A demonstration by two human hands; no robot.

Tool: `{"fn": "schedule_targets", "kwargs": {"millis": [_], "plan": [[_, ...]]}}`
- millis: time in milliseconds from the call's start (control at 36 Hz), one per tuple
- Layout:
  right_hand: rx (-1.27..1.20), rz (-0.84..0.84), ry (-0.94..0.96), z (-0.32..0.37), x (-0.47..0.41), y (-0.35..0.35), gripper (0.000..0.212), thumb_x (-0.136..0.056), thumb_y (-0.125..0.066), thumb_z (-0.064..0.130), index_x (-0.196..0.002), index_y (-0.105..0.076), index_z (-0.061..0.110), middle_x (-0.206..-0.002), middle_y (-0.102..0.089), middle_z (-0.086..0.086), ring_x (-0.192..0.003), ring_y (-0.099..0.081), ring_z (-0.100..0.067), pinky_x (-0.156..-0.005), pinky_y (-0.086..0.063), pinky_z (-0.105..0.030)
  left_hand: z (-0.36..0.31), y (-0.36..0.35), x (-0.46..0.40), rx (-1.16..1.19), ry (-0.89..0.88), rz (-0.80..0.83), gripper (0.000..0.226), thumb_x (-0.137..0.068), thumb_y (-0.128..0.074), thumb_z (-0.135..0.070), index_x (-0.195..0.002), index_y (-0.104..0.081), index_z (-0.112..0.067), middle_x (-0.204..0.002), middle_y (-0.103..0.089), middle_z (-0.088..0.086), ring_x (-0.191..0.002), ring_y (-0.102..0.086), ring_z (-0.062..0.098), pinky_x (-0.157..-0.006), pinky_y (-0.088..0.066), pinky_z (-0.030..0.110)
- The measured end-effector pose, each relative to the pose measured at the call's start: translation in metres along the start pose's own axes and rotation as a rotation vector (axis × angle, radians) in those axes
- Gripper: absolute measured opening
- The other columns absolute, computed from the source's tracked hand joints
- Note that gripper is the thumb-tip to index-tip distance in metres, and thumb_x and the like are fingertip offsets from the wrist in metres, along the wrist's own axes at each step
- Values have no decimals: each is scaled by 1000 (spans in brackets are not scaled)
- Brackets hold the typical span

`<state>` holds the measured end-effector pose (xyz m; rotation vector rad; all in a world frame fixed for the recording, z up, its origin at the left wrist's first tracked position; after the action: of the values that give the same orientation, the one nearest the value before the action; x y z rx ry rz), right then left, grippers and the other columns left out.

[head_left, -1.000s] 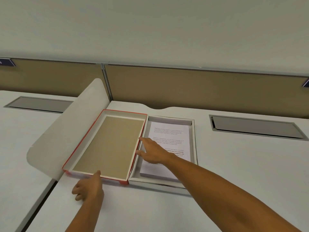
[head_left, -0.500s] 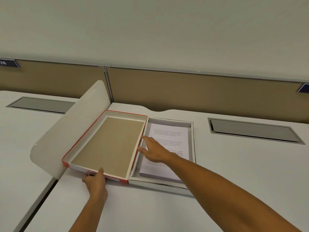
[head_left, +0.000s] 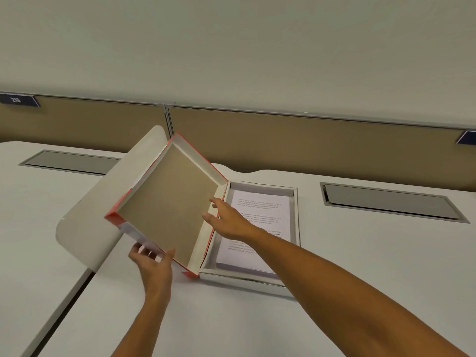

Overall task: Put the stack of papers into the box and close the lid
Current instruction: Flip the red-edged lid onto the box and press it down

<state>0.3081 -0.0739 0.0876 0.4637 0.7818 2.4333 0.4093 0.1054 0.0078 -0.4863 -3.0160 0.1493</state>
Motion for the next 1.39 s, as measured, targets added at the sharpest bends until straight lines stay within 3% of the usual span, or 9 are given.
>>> {"fn": "schedule_targets", "kwargs": {"millis": [250,500,694,833,944,1028,1111,1250,1389], "plan": [[-511,-44,-95,23,11,19,47,-105,-41,32,-150,-35,21,-144,-51,-7,-123,-58,-25,-106,-47,-39,-7,-23,33,-151,-185,208,70,-83,-68,9,-122,-28,-34,-133,-47,12,-118,-55,28,-89,-50,29],[-1179,-194,-233,8,43,49,40,-104,-43,40,-130,-54,11,-116,-71,-13,-94,-72,-26,-80,-62,-38,-13,-45,66,-359,-284,268,65,-82,-73,-2,-126,-28,-22,-123,-41,-2,-110,-50,23,-90,-54,47],[-1232,-321,-306,-10,60,70,23,-102,-53,27,-121,-56,14,-105,-70,-6,-98,-68,-26,-79,-60,-42,-9,-62,86,-457,-491,394,84,-81,-72,1,-117,-27,-60,-127,-41,-5,-114,-49,20,-95,-48,37],[-1102,-435,-416,-34,73,84,36,-91,-67,37,-120,-57,19,-112,-69,-5,-102,-66,-28,-87,-57,-47,-2,-73,95,-567,-679,516,75,-75,-78,3,-128,-35,-30,-131,-49,9,-115,-53,21,-96,-54,50],[-1008,-480,-448,-54,85,88,44,-87,-73,32,-124,-50,23,-116,-66,-4,-104,-64,-29,-83,-54,-46,1,-69,91,-644,-755,712,80,-77,-75,-46,-139,-32,-21,-143,-43,3,-127,-47,17,-102,-46,33],[-948,-507,-465,-69,93,91,48,-86,-73,26,-127,-48,22,-116,-66,-4,-101,-66,-28,-79,-56,-43,-1,-63,76,-691,-792,820,81,-81,-60,-63,-145,-27,-26,-149,-37,-3,-132,-43,15,-104,-43,34],[-930,-521,-479,-81,98,90,45,-87,-71,24,-126,-49,21,-110,-67,-5,-93,-68,-25,-65,-56,-35,-1,-61,50,-715,-613,707,80,-82,-51,-69,-144,-28,-25,-147,-38,1,-131,-44,20,-103,-46,40],[-894,-504,-519,-96,100,87,45,-88,-69,28,-126,-45,22,-115,-67,-8,-95,-70,-28,-81,-60,-44,19,-66,13,-766,36,506,75,-88,-45,-64,-144,-32,-16,-144,-47,14,-121,-55,36,-89,-53,47],[-865,-495,-534,-107,103,86,43,-89,-66,25,-127,-47,17,-108,-67,-7,-86,-70,-23,-56,-53,-30,37,-73,3,-687,196,419,47,-99,-38,-51,-119,-55,-12,-122,-62,13,-99,-59,28,-92,-51,46]]}}
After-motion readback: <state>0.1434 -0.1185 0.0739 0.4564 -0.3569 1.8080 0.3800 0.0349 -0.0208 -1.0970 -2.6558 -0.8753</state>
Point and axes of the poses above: each hand's wrist, its own x-axis away from the middle knuckle, its own y-axis out of the back of the hand, z = x × y, the point moved 4 cm from there along -x, towards the middle knuckle
